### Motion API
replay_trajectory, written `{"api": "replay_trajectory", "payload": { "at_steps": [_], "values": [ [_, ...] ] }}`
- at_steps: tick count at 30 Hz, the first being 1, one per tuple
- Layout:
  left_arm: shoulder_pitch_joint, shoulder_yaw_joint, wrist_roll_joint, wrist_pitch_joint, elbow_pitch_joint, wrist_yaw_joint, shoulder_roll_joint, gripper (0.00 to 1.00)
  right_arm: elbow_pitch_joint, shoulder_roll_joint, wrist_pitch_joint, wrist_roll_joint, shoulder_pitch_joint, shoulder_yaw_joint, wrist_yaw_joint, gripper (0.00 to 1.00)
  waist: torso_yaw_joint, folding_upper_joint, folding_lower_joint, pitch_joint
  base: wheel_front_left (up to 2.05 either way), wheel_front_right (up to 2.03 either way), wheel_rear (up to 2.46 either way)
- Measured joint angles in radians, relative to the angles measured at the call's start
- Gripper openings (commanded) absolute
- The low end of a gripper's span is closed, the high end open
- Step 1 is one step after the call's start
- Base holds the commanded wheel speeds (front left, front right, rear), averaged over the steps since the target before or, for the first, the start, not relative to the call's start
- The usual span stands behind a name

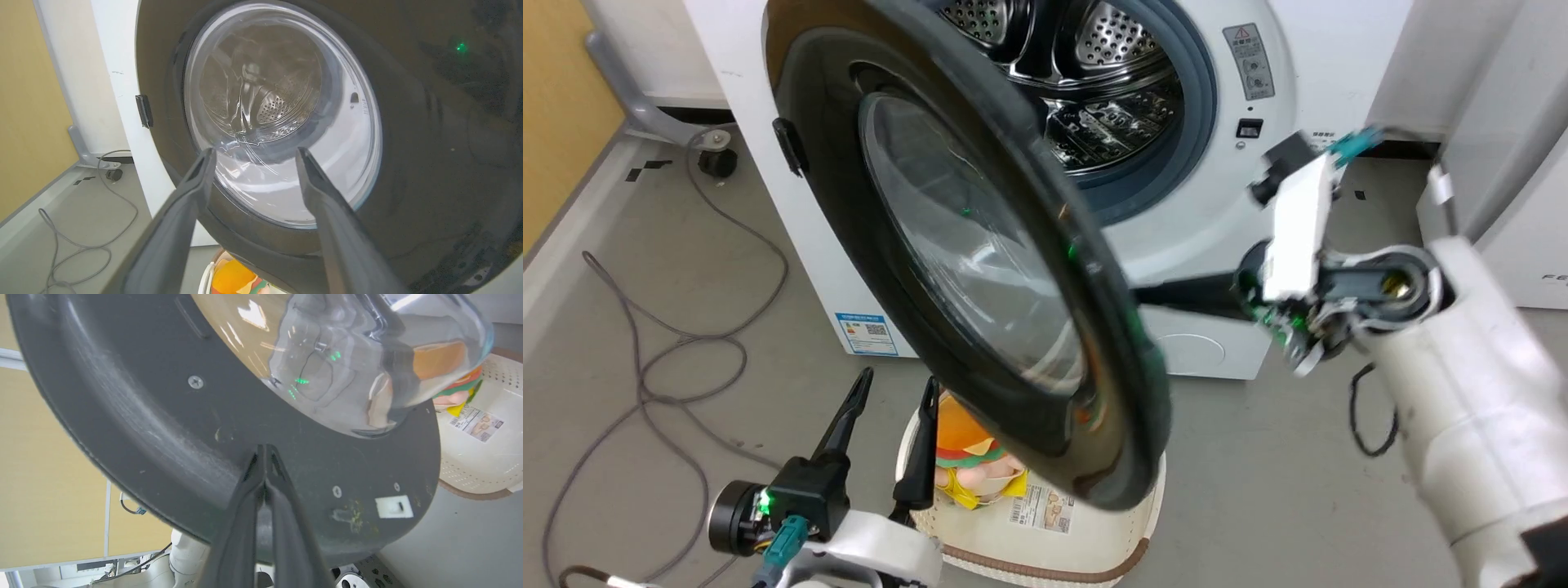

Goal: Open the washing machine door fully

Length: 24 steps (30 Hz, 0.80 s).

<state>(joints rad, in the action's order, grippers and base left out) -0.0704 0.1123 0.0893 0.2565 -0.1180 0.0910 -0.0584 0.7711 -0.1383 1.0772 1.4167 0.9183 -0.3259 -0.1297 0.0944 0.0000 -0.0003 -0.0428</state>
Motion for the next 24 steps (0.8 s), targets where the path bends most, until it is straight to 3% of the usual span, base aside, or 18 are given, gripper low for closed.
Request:
{"api": "replay_trajectory", "payload": {
  "at_steps": [9, 13, 14, 15, 16, 21, 22, 24],
  "values": [
    [0.009, -0.014, -0.001, 0.0, -0.014, -0.002, -0.002, 1.0, -0.129, 0.045, 0.001, 0.005, -0.109, 0.012, 0.0, 0.0, 0.01, 0.0, 0.0001, -0.009, 0.0, 0.0, 0.0],
    [0.009, -0.02, -0.001, 0.0, -0.018, -0.005, -0.002, 1.0, -0.19, 0.056, -0.13, 0.009, -0.159, 0.072, 0.0, 0.0, 0.01, 0.0, 0.0001, -0.013, 0.0, 0.0, 0.0],
    [0.009, -0.019, -0.001, 0.0, -0.021, -0.005, -0.001, 1.0, -0.208, 0.059, -0.176, 0.01, -0.176, 0.097, 0.0, 0.16, 0.01, 0.0, 0.0002, -0.012, 0.0, 0.0, 0.0],
    [0.009, -0.02, -0.001, 0.0, -0.022, -0.007, -0.001, 1.0, -0.223, 0.062, -0.216, 0.014, -0.195, 0.118, 0.0, 0.47, 0.011, 0.0, 0.0002, -0.01, 0.0, 0.0, 0.0],
    [0.009, -0.021, 0.0, 0.0, -0.022, -0.01, -0.001, 1.0, -0.242, 0.063, -0.252, 0.016, -0.217, 0.132, 0.0, 1.0, 0.009, 0.0, 0.0002, -0.01, 0.0, 0.0, 0.0],
    [0.009, -0.03, 0.002, 0.0, -0.028, -0.01, 0.0, 1.0, -0.352, 0.073, -0.49, -0.012, -0.365, 0.217, 0.0, 1.0, 0.002, 0.0, 0.0003, -0.008, 0.0, 0.0, 0.0],
    [0.009, -0.038, 0.002, 0.0, -0.031, -0.011, 0.0, 1.0, -0.412, 0.075, -0.671, -0.077, -0.462, 0.275, 0.0, 1.0, -0.004, 0.0, 0.0003, -0.006, 0.0, 0.0, 0.0],
    [0.009, -0.043, 0.002, 0.0, -0.033, -0.014, 0.0, 1.0, -0.447, 0.076, -0.796, -0.118, -0.533, 0.32, 0.0, 1.0, -0.008, 0.0, 0.0002, -0.005, 0.0, 0.0, 0.0]
  ]
}}
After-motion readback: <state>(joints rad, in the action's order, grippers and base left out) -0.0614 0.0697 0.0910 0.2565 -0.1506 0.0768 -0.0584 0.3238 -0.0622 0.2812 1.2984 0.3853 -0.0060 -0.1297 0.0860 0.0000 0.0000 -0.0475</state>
